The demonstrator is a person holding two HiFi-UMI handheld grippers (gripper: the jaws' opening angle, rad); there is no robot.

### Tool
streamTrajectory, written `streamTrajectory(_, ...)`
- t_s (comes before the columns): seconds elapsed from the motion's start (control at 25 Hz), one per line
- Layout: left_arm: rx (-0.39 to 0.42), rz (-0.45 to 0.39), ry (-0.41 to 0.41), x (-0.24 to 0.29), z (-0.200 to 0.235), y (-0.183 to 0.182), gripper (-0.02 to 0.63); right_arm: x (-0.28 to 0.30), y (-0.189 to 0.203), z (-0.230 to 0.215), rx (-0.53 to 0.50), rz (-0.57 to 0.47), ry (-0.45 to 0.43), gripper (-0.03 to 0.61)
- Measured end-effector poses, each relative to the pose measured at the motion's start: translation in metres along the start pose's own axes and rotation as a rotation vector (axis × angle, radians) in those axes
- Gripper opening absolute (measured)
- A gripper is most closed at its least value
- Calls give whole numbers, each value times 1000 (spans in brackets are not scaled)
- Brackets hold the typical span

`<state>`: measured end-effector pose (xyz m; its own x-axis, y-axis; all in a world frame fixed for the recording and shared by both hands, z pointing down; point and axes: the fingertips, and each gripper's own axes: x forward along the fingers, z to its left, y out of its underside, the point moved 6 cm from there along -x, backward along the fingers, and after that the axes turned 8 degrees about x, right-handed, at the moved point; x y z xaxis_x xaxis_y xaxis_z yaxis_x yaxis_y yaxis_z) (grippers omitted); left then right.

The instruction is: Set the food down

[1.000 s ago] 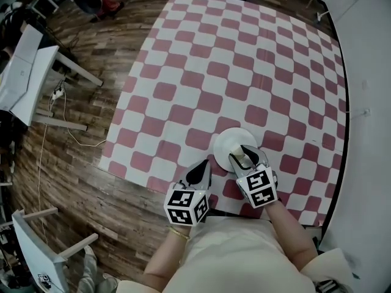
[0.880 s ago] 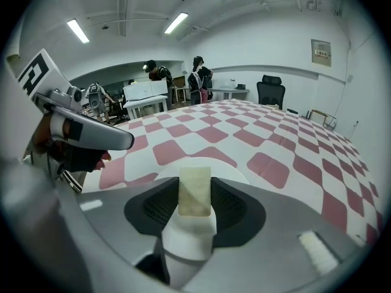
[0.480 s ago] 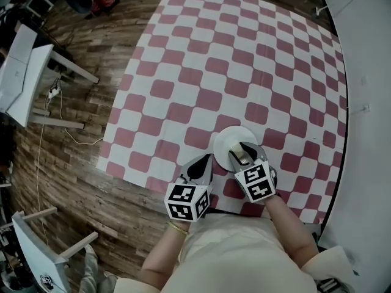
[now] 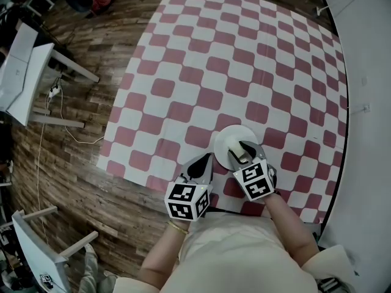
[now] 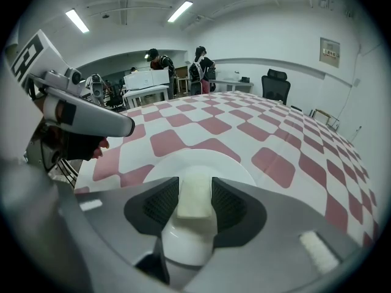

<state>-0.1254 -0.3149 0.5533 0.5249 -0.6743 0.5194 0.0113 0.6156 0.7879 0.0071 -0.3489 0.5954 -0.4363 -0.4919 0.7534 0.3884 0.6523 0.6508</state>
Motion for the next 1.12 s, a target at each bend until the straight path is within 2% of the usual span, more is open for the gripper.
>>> streamTrajectory(0.44,17,-20,7,-9,-17,0,6,-24,-7,5,-5,-76,4,169)
streamTrajectory(1.12,30,-59,-19,-34,-53,10,6,-77,-4,25,-5,-195,-39,143)
